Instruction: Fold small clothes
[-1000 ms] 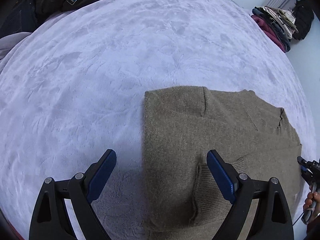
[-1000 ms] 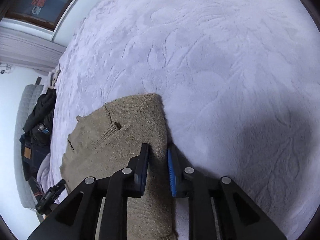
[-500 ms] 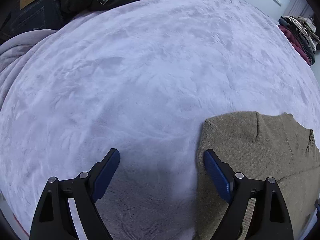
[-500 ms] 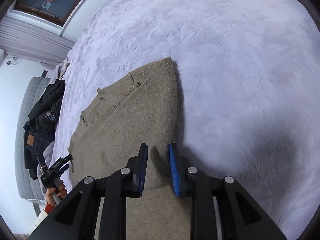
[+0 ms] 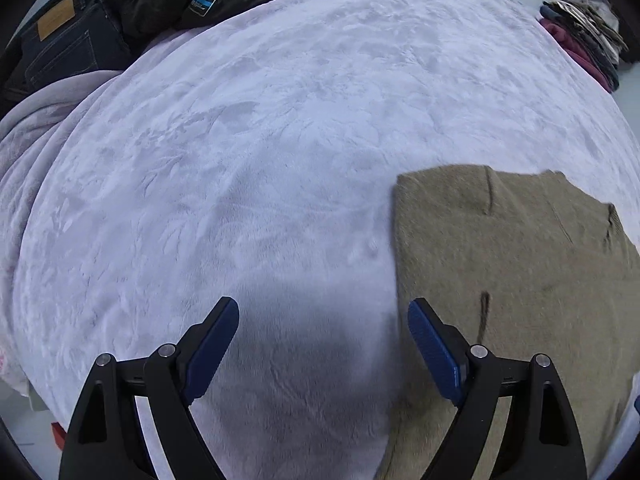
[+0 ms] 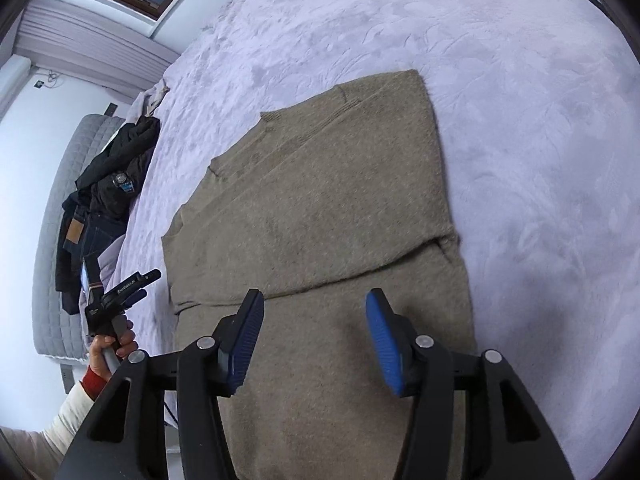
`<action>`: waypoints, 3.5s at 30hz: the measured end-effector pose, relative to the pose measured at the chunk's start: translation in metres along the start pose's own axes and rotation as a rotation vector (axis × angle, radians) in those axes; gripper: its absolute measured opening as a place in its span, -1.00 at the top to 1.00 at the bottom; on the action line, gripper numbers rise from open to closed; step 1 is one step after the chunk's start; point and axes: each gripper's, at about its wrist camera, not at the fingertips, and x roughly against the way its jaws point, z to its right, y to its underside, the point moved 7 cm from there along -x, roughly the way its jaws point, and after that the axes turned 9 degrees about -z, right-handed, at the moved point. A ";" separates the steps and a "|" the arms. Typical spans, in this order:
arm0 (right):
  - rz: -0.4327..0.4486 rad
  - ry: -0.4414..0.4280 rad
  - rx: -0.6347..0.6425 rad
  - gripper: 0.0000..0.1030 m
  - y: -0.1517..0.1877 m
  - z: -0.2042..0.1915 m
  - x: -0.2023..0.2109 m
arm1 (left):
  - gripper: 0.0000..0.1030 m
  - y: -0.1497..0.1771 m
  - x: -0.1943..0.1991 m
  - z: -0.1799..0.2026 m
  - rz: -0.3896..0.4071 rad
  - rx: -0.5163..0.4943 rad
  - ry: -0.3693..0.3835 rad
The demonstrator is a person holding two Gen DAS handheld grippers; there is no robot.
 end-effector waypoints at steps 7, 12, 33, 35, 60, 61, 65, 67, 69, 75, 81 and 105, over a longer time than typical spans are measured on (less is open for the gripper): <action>-0.054 -0.026 -0.026 -0.19 0.031 -0.023 -0.007 | -0.70 0.063 0.042 0.033 -0.033 -0.132 0.000; -0.067 -0.013 -0.027 -0.20 0.047 -0.035 -0.002 | -1.00 0.099 0.059 0.049 -0.058 -0.195 0.043; -0.218 0.090 -0.125 -0.56 0.147 0.033 0.005 | -1.00 0.222 0.047 0.052 -0.280 -0.384 0.177; -0.240 0.105 -0.141 -0.56 0.160 0.050 0.007 | -1.00 0.238 0.044 0.053 -0.311 -0.422 0.238; -0.373 0.074 -0.056 -0.56 0.241 0.104 -0.021 | -1.00 0.334 0.019 0.044 -0.372 -0.422 0.395; -0.369 0.058 -0.048 -0.56 0.239 0.103 -0.023 | -1.00 0.335 0.016 0.042 -0.373 -0.402 0.405; -0.359 -0.029 0.012 -0.56 0.231 0.097 -0.026 | -1.00 0.344 0.006 0.043 -0.369 -0.340 0.470; -0.362 -0.058 0.041 -0.56 0.227 0.094 -0.031 | -1.00 0.348 0.003 0.046 -0.356 -0.331 0.474; -0.368 -0.120 0.059 -0.56 0.227 0.091 -0.032 | -1.00 0.351 0.002 0.050 -0.340 -0.325 0.486; -0.397 -0.272 0.072 -0.58 0.238 0.090 -0.041 | -1.00 0.352 -0.006 0.049 -0.321 -0.276 0.495; -0.409 -0.340 -0.029 -0.15 0.241 0.087 -0.046 | 0.33 0.364 0.003 0.052 -0.332 -0.269 0.484; -0.052 -0.741 -0.121 0.80 0.141 -0.018 0.051 | 0.58 0.201 0.118 0.040 -0.147 -0.247 0.860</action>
